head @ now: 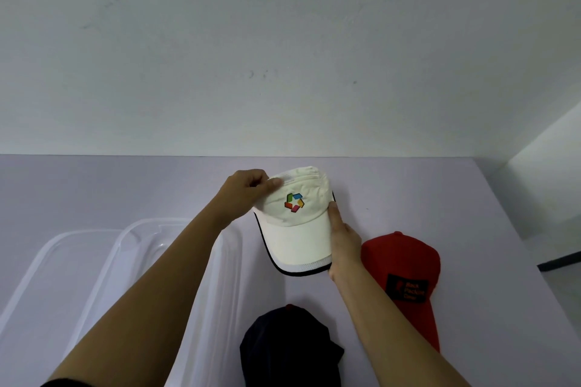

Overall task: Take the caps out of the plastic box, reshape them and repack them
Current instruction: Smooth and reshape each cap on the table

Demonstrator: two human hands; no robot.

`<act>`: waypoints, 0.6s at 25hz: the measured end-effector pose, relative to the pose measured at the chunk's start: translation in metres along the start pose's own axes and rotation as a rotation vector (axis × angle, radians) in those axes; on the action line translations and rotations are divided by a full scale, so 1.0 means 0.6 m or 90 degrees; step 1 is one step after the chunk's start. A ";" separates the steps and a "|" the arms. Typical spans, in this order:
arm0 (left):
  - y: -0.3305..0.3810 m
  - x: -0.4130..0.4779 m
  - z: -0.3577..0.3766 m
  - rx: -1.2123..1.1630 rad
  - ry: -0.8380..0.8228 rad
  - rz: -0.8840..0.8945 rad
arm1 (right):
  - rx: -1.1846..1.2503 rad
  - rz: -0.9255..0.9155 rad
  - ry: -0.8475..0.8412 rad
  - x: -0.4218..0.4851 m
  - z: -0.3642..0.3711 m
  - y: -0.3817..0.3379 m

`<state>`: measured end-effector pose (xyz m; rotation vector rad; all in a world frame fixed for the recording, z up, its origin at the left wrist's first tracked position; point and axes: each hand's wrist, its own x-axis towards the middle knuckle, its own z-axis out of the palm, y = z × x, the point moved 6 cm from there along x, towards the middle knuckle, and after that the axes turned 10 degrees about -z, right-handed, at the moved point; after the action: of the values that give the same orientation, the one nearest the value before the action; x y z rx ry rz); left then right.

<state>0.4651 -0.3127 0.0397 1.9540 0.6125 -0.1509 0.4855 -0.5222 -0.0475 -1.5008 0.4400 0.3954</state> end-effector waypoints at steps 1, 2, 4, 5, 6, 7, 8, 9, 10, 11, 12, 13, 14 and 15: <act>0.004 -0.002 0.003 -0.004 -0.006 0.006 | 0.004 -0.006 0.010 -0.002 0.000 -0.002; 0.009 -0.006 0.006 -0.031 -0.018 0.009 | 0.003 -0.012 0.016 -0.003 0.000 -0.004; 0.017 -0.015 0.009 -0.078 -0.053 0.013 | -0.004 -0.023 0.017 -0.006 -0.003 -0.011; 0.020 -0.019 0.008 -0.069 -0.065 0.017 | -0.011 -0.033 0.015 -0.008 -0.005 -0.015; 0.022 -0.021 0.007 -0.032 -0.067 0.015 | -0.023 -0.049 0.011 -0.008 -0.007 -0.018; 0.023 -0.020 0.006 0.027 -0.062 0.005 | -0.039 -0.068 0.007 -0.010 -0.007 -0.022; 0.027 -0.020 0.007 0.101 -0.055 -0.002 | -0.053 -0.087 0.002 -0.012 -0.006 -0.026; 0.032 -0.018 0.009 0.168 -0.049 0.004 | -0.058 -0.102 -0.002 -0.016 -0.003 -0.030; 0.040 -0.016 0.013 0.212 -0.048 0.021 | -0.052 -0.113 -0.005 -0.020 0.002 -0.033; 0.047 -0.016 0.016 0.230 -0.047 0.035 | -0.040 -0.121 -0.007 -0.024 0.007 -0.037; 0.051 -0.017 0.017 0.227 -0.046 0.042 | -0.029 -0.129 -0.012 -0.027 0.011 -0.041; 0.055 -0.019 0.016 0.214 -0.042 0.045 | -0.021 -0.138 -0.021 -0.029 0.014 -0.046; 0.057 -0.020 0.014 0.192 -0.035 0.048 | -0.015 -0.147 -0.034 -0.030 0.017 -0.049; 0.057 -0.021 0.012 0.163 -0.031 0.050 | -0.012 -0.156 -0.052 -0.030 0.019 -0.053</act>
<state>0.4721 -0.3350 0.0686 2.2108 0.5028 -0.2354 0.4864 -0.5116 -0.0107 -1.5295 0.1858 0.2664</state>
